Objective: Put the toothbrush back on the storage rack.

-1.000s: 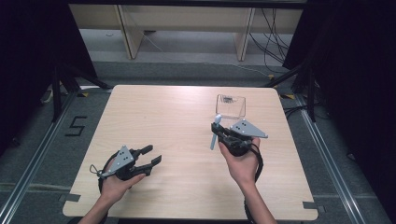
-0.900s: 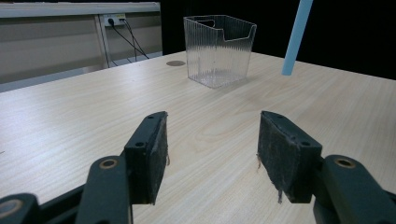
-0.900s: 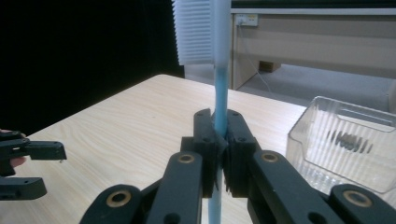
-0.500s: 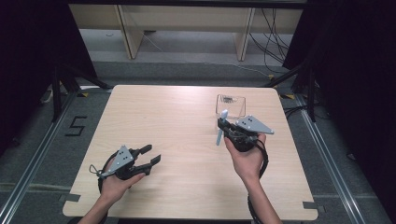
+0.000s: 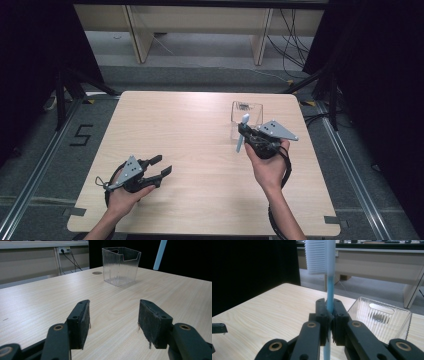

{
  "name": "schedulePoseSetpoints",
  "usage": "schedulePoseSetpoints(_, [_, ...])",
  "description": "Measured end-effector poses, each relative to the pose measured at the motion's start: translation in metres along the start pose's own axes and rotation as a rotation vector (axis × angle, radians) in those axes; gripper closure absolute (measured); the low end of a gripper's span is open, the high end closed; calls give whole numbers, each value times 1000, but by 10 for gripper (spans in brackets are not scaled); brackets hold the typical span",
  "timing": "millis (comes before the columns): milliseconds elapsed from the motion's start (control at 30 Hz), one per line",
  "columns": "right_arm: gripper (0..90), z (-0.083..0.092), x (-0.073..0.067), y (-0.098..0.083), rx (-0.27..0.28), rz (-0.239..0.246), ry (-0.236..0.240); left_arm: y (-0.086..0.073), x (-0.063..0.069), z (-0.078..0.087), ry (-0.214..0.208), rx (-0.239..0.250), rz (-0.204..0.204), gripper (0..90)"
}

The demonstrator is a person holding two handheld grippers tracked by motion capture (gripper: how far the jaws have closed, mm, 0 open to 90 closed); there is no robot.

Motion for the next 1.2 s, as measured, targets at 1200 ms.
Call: schedulePoseSetpoints(1200, [856,1,36,18,31,4,-116,0,0,0,0,-3,4,421])
Point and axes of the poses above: each handheld gripper's, and its own axes: z roughly backward along the jaws, y roughly out of its top, x roughly to its right, the point moved 3 cm from there along -z, roughly forward along the jaws, and after that the axes turned 6 degrees about -z, right-handed, at the moved point
